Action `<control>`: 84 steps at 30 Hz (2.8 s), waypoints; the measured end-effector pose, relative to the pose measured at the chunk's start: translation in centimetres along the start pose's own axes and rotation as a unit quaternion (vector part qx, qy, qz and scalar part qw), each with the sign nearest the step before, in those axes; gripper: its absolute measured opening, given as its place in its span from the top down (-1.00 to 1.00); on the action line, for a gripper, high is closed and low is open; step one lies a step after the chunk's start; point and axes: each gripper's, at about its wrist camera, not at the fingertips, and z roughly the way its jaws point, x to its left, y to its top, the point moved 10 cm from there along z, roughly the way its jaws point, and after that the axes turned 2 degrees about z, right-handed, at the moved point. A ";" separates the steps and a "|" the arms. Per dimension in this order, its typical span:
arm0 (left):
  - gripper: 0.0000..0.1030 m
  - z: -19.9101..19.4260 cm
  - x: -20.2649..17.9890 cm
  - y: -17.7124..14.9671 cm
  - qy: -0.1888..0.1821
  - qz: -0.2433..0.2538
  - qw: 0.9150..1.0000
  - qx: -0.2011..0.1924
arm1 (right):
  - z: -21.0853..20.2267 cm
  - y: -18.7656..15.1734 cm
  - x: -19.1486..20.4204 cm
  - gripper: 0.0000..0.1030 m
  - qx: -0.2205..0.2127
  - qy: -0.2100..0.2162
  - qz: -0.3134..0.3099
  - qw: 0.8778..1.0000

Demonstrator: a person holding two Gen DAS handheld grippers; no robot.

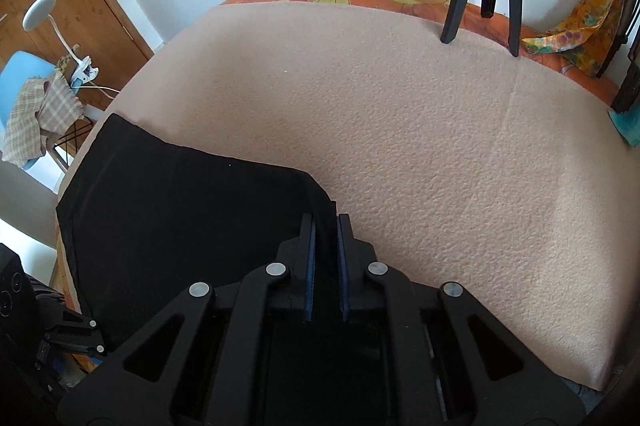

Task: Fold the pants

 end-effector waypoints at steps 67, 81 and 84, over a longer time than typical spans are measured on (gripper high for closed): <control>-0.16 -19.8 20.7 -9.3 0.137 -0.473 0.828 -0.268 | -16.7 -8.8 2.1 -0.61 -0.158 -0.053 0.095 0.981; 0.02 -19.7 22.4 -7.0 0.172 -0.435 0.828 -0.308 | -15.6 -8.5 2.4 -0.61 -0.145 -0.049 0.085 0.985; 0.48 -19.6 22.8 -6.5 0.175 -0.418 0.836 -0.310 | -15.4 -8.6 2.2 -0.61 -0.140 -0.044 0.091 0.985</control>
